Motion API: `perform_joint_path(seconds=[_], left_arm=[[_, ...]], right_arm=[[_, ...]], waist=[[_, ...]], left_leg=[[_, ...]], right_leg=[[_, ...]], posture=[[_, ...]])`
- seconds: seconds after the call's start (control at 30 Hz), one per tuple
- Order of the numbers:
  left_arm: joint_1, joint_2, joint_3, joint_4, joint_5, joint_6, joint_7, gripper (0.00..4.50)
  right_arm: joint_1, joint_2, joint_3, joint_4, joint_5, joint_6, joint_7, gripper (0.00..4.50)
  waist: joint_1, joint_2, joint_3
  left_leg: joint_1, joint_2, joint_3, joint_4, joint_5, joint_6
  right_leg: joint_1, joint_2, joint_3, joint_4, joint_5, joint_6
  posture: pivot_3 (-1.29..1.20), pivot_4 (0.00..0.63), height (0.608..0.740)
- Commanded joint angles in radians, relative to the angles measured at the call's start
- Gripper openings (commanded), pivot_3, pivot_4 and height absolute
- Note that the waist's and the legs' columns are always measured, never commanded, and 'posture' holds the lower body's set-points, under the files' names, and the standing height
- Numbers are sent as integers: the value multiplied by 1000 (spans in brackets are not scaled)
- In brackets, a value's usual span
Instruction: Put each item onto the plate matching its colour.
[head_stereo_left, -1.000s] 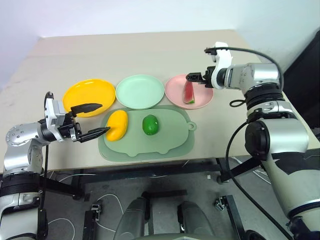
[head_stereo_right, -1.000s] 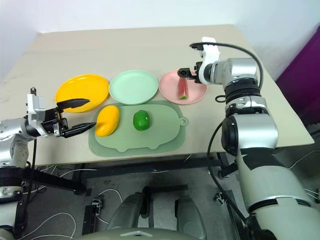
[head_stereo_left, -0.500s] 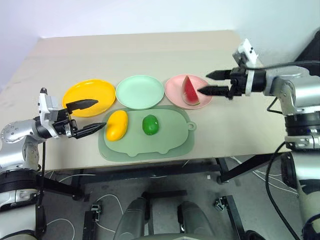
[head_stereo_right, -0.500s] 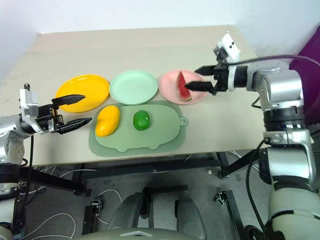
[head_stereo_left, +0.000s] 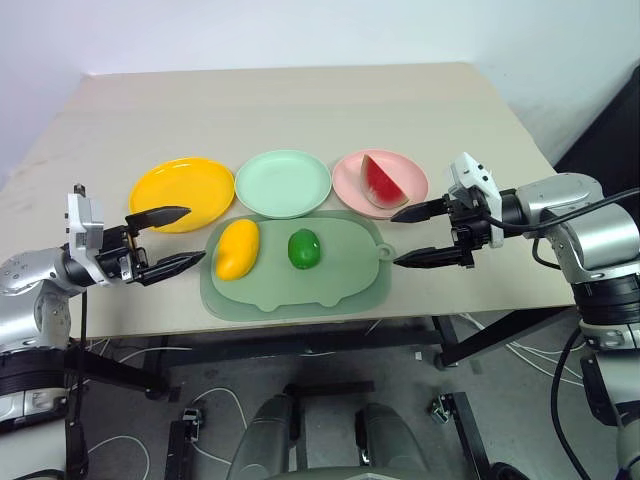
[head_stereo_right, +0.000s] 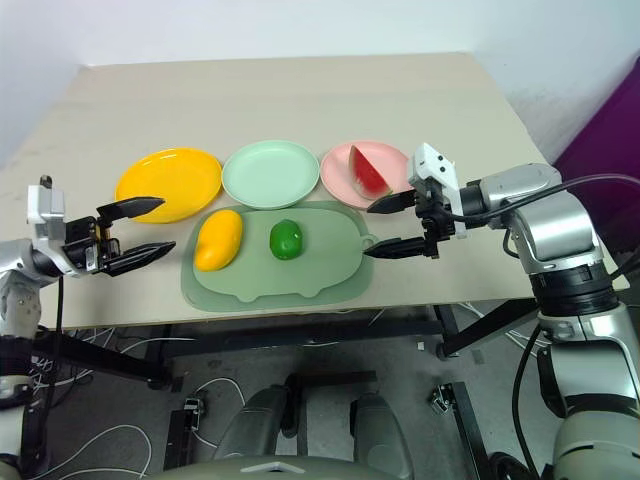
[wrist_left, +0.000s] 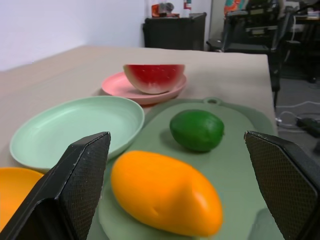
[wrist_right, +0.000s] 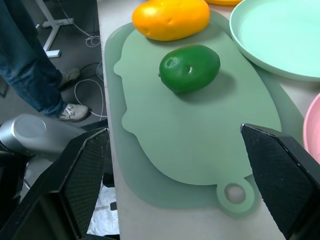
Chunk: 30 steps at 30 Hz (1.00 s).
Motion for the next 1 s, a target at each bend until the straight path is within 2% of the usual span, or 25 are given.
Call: perform_joint_path(seconds=[0.03, 0.3, 0.47, 0.7, 0.83, 1.0], left_arm=[[7, 32, 28, -30, -20, 19, -24, 4500], [19, 39, 28, -33, -12, 30, -43, 4500], [15, 38, 27, -31, -7, 23, -41, 4500], [17, 42, 27, -14, 8, -7, -44, 4500], [14, 46, 26, 2, 15, -24, -48, 4500], [9, 43, 22, 9, 18, -31, -47, 4500]], right_arm=[[-4, -22, -19, 1, -5, -43, -2, 4470], [1, -12, -24, -9, -4, -56, -26, 4470], [-57, 51, -16, -105, 24, 84, -152, 4470], [-128, 231, 16, -216, 45, 495, -456, 4470], [-182, 410, -5, -189, 23, 726, -674, 4470], [-195, 616, -35, -185, -6, 865, -876, 4470]], waist=[[1, 0, 0], [0, 0, 0], [-3, 0, 0], [3, 0, 0], [0, 0, 0], [-1, 0, 0]], left_leg=[[0, 0, 0, 0, 0, 0], [0, 0, 0, 0, 0, 0], [0, 0, 0, 0, 0, 0], [-1, 0, 0, -2, 0, 0], [-1, 0, 0, -1, 0, 0], [-1, 0, 0, -2, 0, 0]], right_leg=[[0, 0, 0, 0, 0, 0], [0, 0, 0, 0, 0, 0], [-1, 0, 0, 0, 0, 0], [-2, 0, 0, 0, 0, 0], [-2, 0, 1, 0, 0, 0], [-3, 1, 0, 1, 1, 0]], posture=[[0, 150, 737], [0, 150, 737], [0, 150, 737], [0, 150, 737], [0, 150, 737], [0, 150, 737]])
